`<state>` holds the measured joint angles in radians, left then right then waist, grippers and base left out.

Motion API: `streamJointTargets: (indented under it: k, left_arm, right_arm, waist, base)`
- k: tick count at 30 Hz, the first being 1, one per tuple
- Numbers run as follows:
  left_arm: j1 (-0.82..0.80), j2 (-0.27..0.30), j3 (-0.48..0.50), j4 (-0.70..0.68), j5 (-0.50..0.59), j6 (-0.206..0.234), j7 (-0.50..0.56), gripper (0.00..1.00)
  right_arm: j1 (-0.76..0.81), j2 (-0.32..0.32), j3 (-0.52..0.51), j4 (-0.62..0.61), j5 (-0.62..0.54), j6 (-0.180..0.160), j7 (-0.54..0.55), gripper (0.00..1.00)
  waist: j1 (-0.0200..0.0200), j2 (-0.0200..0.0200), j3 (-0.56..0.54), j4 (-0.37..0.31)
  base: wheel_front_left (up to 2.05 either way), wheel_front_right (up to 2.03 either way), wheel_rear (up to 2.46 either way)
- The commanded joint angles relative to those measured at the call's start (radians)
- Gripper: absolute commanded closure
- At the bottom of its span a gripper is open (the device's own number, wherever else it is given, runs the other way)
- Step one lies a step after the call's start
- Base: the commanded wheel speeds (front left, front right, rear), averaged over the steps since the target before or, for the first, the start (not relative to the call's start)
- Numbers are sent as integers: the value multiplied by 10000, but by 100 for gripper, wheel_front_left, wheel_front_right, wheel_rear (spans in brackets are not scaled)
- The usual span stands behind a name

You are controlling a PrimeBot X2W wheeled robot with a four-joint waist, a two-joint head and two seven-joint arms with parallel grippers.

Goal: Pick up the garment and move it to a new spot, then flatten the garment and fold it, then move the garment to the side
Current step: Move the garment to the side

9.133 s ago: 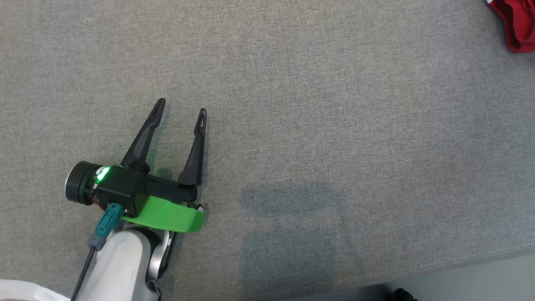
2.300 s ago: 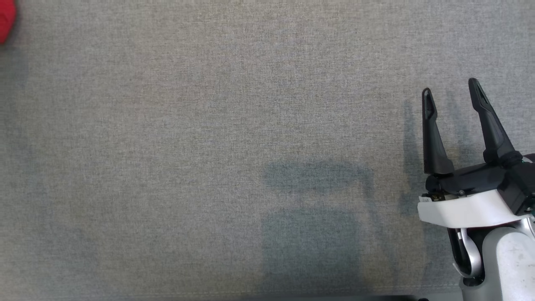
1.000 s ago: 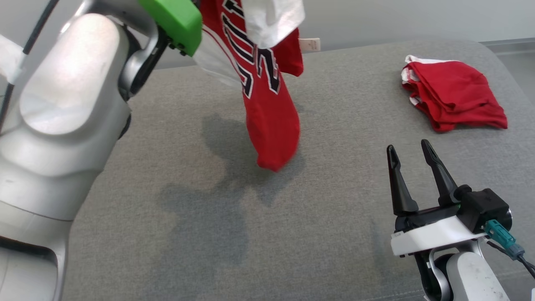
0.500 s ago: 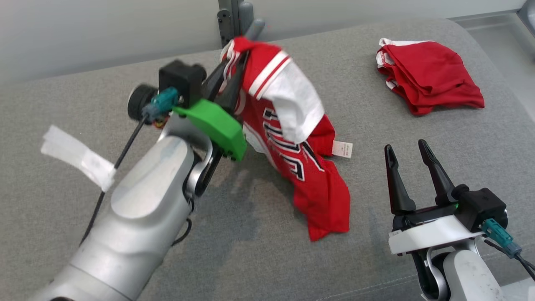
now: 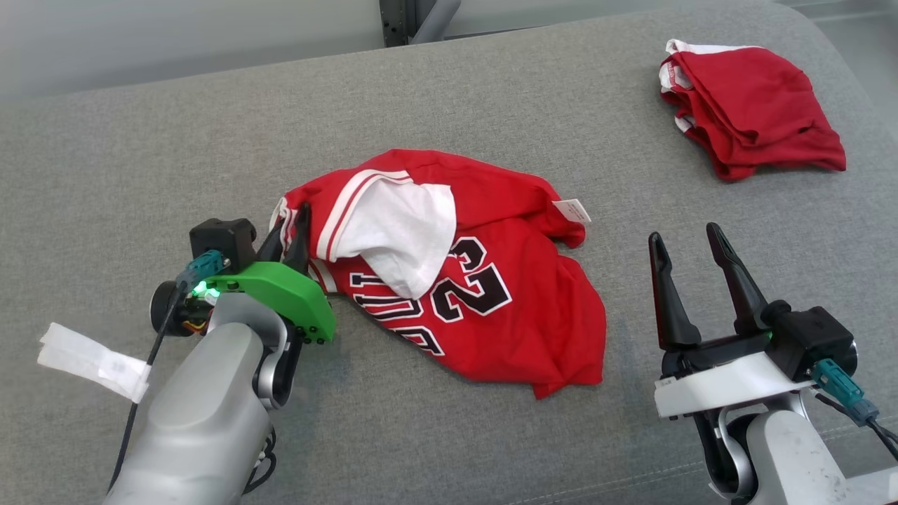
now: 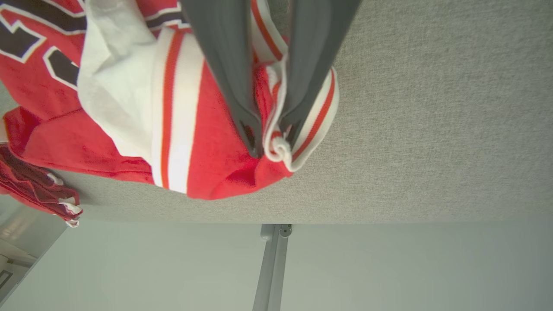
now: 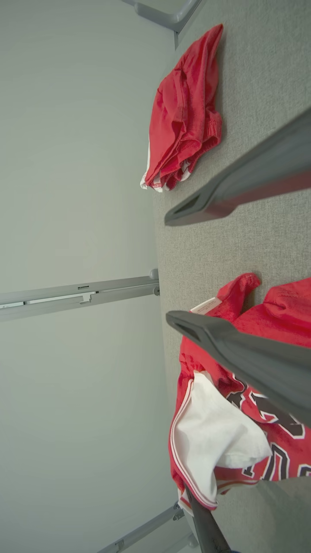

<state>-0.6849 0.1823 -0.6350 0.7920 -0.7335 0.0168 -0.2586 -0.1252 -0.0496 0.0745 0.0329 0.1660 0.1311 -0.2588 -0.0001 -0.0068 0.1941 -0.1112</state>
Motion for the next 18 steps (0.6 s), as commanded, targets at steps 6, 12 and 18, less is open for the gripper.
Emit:
streamJointTargets:
  k: [6, 12, 18]
  left_arm:
    - [462, 12, 854, 174, 312, -101, -67, 80]
    - [1016, -149, 1596, -114, 954, -226, -68, 0]
    - [1741, -307, 2371, -1024, 1918, -288, -57, 0]
  right_arm:
    - [-144, -18, -35, 3, -153, -7, -57, 0]
    - [-156, -18, -64, 142, -174, -7, -59, 0]
    - [-36, -19, -181, 243, -218, -7, -60, 0]
  waist:
    - [1, 68, 93, 104]
    - [1, 68, -36, 158]
    - [1, 68, -377, 316]
  base:
    - [0, 0, 0]
    - [0, 0, 0]
    - [0, 0, 0]
